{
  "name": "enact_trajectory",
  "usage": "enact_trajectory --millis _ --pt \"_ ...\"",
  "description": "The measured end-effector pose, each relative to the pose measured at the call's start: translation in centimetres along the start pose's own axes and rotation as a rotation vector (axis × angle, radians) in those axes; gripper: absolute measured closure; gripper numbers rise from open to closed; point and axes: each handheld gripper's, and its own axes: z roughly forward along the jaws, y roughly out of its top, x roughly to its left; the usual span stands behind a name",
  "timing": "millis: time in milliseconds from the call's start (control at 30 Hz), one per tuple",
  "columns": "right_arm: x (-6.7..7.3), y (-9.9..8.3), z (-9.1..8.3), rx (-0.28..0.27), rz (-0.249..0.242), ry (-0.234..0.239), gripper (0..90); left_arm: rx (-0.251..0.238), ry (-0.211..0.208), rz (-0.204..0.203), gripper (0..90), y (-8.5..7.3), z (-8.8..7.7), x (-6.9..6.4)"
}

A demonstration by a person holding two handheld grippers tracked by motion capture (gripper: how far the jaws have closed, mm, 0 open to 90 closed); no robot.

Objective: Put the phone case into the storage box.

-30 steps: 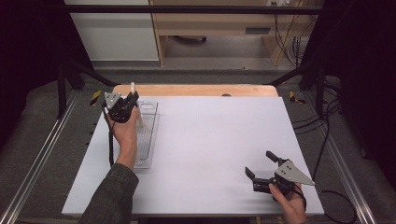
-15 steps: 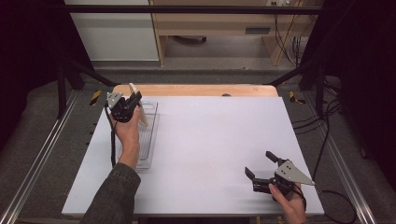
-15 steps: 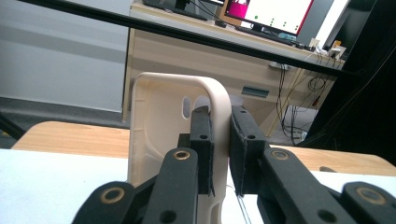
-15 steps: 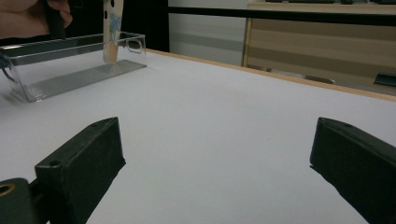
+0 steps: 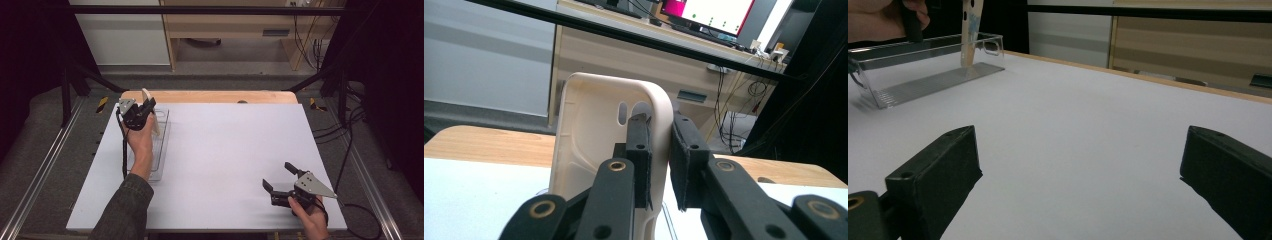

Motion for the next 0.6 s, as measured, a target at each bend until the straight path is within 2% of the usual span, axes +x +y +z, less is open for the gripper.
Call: enact_trajectory --millis 167,333,400,600 --pt "0.01 -0.04 0.04 0.003 0.004 0.000 2.7 -0.002 -0.002 -0.015 78.9 0.01 0.10 0.08" --pt "0.03 -0.03 0.04 0.005 0.004 -0.001 2.6 -0.002 -0.002 -0.012 78.8 0.04 0.12 0.16" --pt "0.05 -0.04 0.07 0.006 0.005 -0.001 2.6 -0.005 -0.004 -0.026 78.7 0.02 0.17 0.22" --pt "0.04 -0.04 0.05 0.005 0.005 -0.001 2.6 -0.002 -0.002 -0.024 78.5 0.05 0.34 0.17"
